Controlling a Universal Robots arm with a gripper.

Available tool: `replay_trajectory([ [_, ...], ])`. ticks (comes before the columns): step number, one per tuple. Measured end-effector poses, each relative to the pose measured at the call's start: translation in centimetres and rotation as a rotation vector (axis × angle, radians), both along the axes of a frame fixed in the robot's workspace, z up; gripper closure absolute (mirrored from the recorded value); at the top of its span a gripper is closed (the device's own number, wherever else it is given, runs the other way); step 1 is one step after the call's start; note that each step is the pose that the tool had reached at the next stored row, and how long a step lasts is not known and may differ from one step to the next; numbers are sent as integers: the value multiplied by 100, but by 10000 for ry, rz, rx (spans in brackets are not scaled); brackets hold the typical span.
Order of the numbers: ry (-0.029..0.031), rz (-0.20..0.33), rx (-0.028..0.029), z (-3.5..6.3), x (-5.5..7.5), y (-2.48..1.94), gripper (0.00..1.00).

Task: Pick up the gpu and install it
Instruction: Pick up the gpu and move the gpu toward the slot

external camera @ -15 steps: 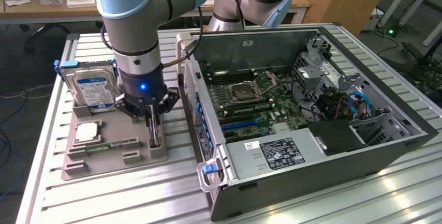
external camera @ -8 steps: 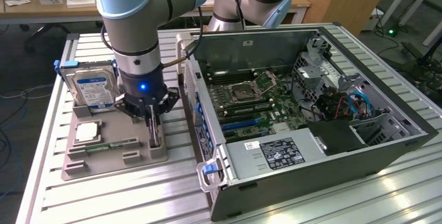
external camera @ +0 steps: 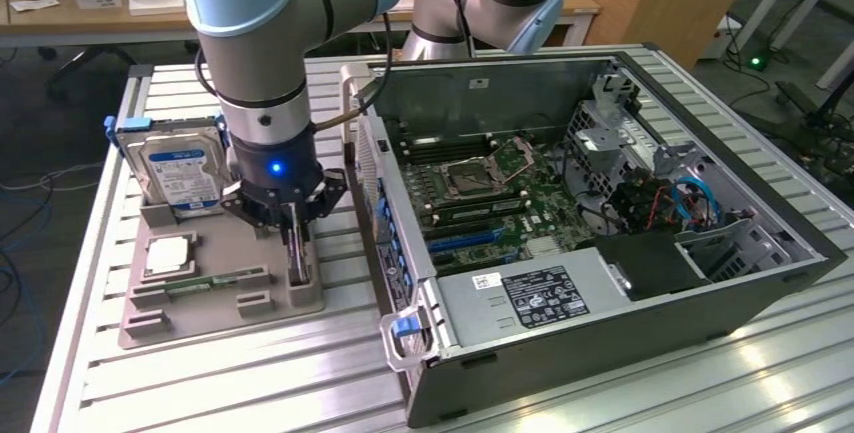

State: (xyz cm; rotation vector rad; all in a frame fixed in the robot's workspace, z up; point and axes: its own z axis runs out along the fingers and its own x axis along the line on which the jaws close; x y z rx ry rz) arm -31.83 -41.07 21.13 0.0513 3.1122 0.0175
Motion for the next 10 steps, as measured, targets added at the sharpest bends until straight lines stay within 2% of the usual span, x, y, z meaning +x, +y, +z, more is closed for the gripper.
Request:
replay_trajectory([
  [4,1,0,0,82,0,0,72],
  [10,2,0,0,348,0,0,72],
])
